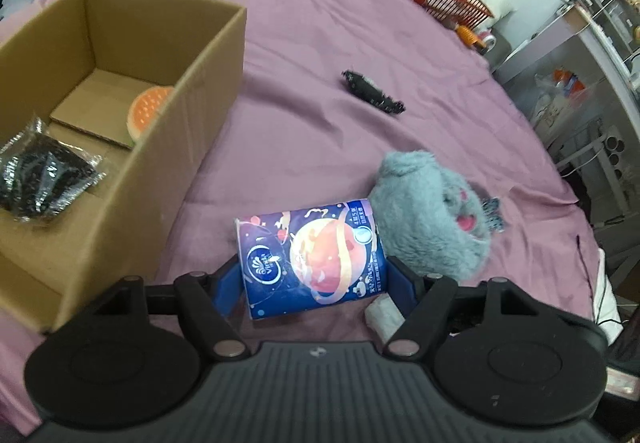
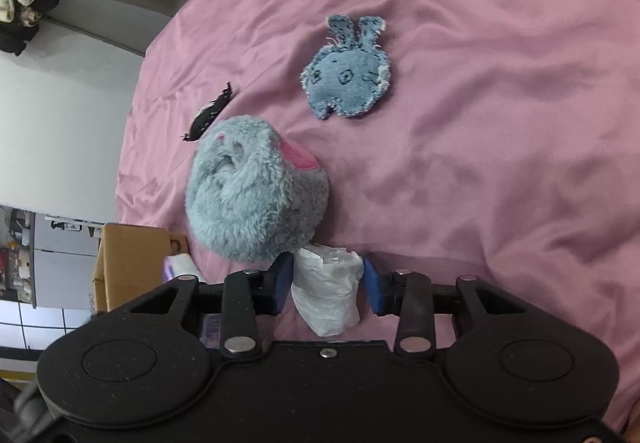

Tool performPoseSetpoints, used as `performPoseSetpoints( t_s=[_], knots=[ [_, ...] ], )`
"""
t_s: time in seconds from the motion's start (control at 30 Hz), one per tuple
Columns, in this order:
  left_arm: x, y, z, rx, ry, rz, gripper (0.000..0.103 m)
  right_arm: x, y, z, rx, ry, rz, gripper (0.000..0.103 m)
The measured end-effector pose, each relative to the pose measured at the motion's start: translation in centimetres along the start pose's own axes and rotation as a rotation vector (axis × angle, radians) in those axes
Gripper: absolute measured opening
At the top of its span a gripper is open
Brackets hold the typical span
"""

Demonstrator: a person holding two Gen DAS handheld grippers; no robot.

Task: Organize soft objects
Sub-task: 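Carry the tissue pack and white bag into the box and release both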

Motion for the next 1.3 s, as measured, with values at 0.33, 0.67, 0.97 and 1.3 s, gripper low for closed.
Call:
performPoseSetpoints(
  t_s=[0.33, 0.67, 0.97, 1.3],
  knots=[
    [0.7, -0.9, -5.9, 0.089, 0.038, 0.035, 0.073, -2.6, 0.7, -3.6, 0.062, -0.080, -0.088, 0.037],
    [-0.8, -2.7, -11.7, 0.197, 0.025, 0.047, 0.073, -5.8, 1.0, -5.7, 0.129, -0.118, -0.191, 0.037],
    [-4.0, -4.3, -14.6, 0.251, -0.014, 0.026, 0.073, -9.2, 2.7, -6.8, 0.146, -0.151, -0.297, 0.037],
    [-7.5, -5.0, -15.0, 0.252, -0.031, -0.014, 0.073, -12.5, 4.4, -7.0, 0.170, -0.207, -0.393, 0.037]
  ],
)
Point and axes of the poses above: each gripper's, at about its wrist camera, not at the fingertips, and z roughly the way its jaws point, x to its right, y to its underside, the point moved 6 cm from there along z, roughly the way its jaws point, and after that the axes turned 3 degrees about y, right-handed, at the moved point
